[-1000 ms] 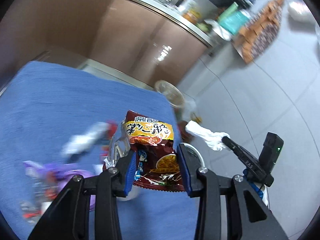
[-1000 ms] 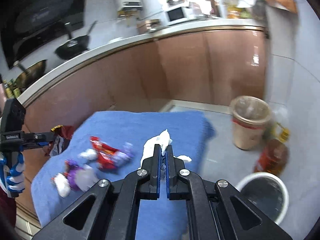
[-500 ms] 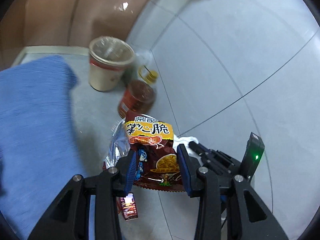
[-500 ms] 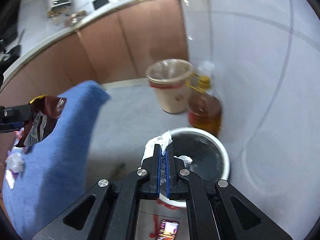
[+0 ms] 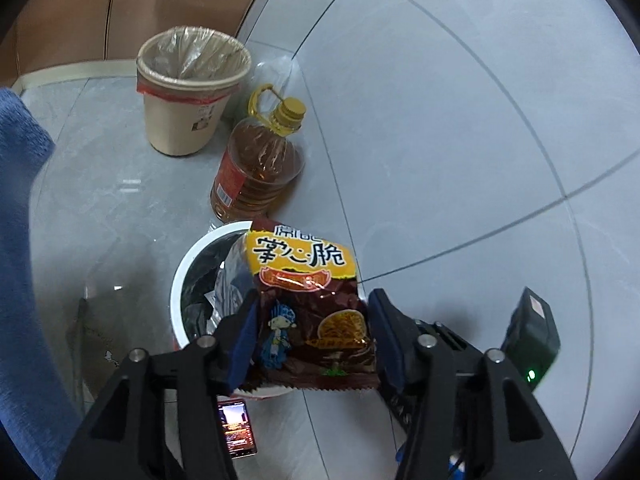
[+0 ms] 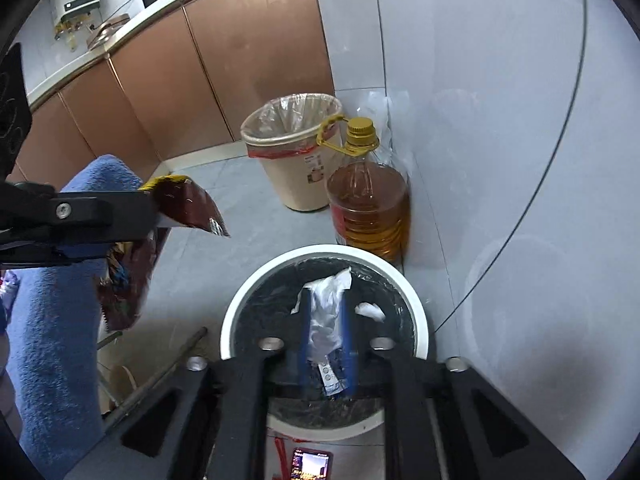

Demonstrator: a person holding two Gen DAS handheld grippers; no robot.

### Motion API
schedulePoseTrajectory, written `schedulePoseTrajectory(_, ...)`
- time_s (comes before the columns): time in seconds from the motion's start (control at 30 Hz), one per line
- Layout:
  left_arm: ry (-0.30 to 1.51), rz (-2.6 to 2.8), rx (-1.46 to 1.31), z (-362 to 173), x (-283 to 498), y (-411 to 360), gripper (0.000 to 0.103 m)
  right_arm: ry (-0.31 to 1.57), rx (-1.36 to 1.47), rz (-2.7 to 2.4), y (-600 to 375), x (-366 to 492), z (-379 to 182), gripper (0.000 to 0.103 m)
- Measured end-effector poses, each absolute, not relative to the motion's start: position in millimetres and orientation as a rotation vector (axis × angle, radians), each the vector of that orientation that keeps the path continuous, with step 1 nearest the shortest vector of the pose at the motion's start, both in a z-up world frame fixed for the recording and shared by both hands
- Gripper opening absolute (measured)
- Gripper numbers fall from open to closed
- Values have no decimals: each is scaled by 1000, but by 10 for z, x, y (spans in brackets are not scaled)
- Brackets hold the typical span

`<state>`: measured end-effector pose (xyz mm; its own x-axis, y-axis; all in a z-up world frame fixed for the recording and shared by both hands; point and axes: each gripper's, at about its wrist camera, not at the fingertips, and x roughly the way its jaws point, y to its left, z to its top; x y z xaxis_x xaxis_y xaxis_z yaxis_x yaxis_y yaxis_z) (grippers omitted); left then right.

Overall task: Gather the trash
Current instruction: 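Carry the snack bag and tissue to the white bin and open both tools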

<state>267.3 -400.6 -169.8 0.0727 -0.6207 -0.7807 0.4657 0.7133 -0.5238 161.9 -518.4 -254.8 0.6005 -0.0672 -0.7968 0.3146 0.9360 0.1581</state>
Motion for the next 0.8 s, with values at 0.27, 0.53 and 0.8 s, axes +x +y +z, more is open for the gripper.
schedulePoseTrajectory(0.27, 1287, -807, -198, -1900, 2775, -3965, 57, 904, 259, -261, -5157, 1532, -2558, 33)
schedulePoseTrajectory(0.53, 1295, -818, -239, -1856, 2763, -3930, 66, 877, 229, -281, -5034, 1360, -2351, 34)
schedulePoseTrajectory(0.8, 1307, -830, -263, -1864, 2750, -4029, 70, 860, 198, -287, -4943, 1206, -2195, 35)
